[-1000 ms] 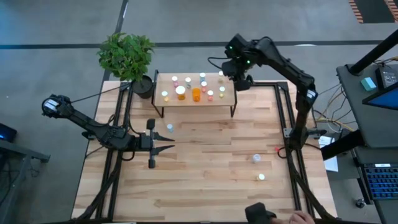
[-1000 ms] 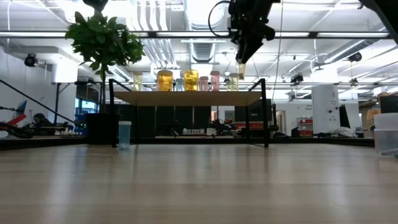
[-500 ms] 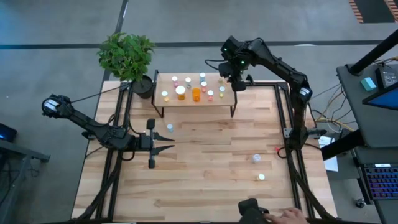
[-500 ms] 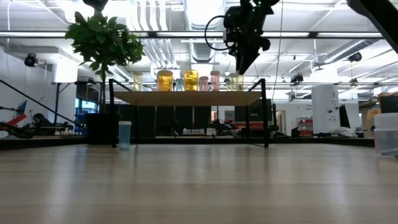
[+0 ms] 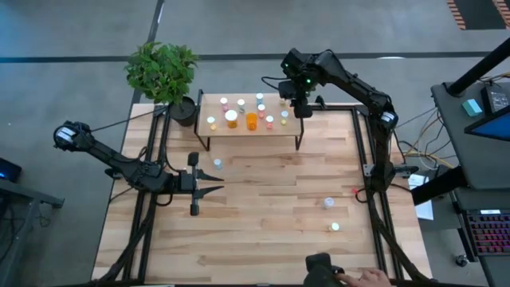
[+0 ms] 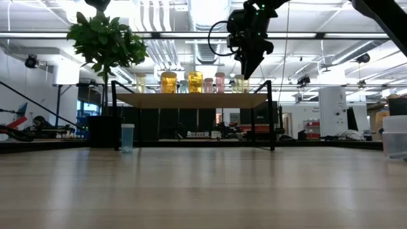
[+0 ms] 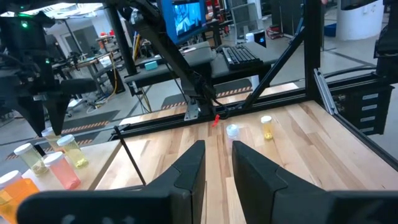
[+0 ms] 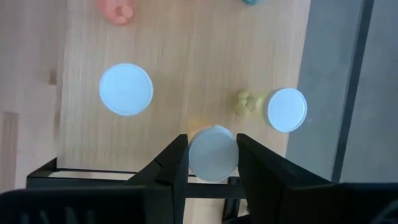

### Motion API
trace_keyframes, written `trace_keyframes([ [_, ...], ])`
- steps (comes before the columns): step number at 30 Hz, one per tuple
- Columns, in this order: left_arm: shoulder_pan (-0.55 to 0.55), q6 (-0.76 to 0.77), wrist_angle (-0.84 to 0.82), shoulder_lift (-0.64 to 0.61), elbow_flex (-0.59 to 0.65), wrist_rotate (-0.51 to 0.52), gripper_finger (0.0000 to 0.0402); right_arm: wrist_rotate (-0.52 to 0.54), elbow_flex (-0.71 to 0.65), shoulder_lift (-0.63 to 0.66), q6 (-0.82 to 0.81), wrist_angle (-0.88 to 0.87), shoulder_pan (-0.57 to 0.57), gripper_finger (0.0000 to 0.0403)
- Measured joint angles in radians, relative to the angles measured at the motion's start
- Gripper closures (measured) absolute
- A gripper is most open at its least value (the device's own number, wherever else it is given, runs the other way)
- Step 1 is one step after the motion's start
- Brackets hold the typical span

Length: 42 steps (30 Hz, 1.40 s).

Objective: Pick and place medicine bottles onto shelf by color
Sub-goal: Put the yellow pill bottle on the shelf, then put the blue pill bottle on the shelf

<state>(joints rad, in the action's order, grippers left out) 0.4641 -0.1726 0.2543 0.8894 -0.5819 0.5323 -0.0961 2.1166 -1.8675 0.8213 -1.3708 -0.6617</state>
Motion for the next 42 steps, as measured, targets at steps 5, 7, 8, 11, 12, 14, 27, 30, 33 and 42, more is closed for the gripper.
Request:
trace_keyframes([
  [5,0.000,0.000,0.000,0.000,0.000,0.000,0.0339,0.001,0.000,0.000,-0.044,-0.004,0.000,0.0282],
  [7,0.000,0.000,0.000,0.000,0.000,0.000,0.0339,0.001,-0.004,0.000,-0.052,-0.007,0.000,0.0282],
  [8,0.000,0.000,0.000,0.000,0.000,0.000,0.0339,-0.002,-0.007,0.000,-0.062,-0.008,0.000,0.0283],
  [11,0.000,0.000,0.004,0.000,0.000,0.000,0.0339,-0.016,-0.019,0.000,-0.070,-0.018,0.000,0.0288],
  [12,0.000,0.000,0.007,0.000,0.000,0.000,0.0339,-0.017,-0.024,0.000,-0.070,-0.018,0.000,0.0289],
  [14,0.000,0.000,0.008,0.000,0.000,0.000,0.0339,-0.016,-0.029,0.000,-0.071,-0.016,0.000,0.0291],
  [27,0.000,0.000,0.024,0.000,0.000,0.000,0.0339,-0.041,-0.031,0.001,-0.105,-0.008,0.000,0.0233],
  [30,0.000,0.000,0.032,0.000,0.000,0.000,0.0339,-0.035,-0.030,0.001,-0.107,-0.008,0.000,0.0222],
  [33,0.000,0.002,0.031,0.000,0.000,0.000,0.0339,-0.035,-0.009,0.003,-0.121,-0.007,0.000,0.0217],
  [42,0.000,0.005,0.030,0.000,0.000,0.000,0.0339,-0.035,0.104,0.031,-0.189,-0.065,0.010,0.0216],
])
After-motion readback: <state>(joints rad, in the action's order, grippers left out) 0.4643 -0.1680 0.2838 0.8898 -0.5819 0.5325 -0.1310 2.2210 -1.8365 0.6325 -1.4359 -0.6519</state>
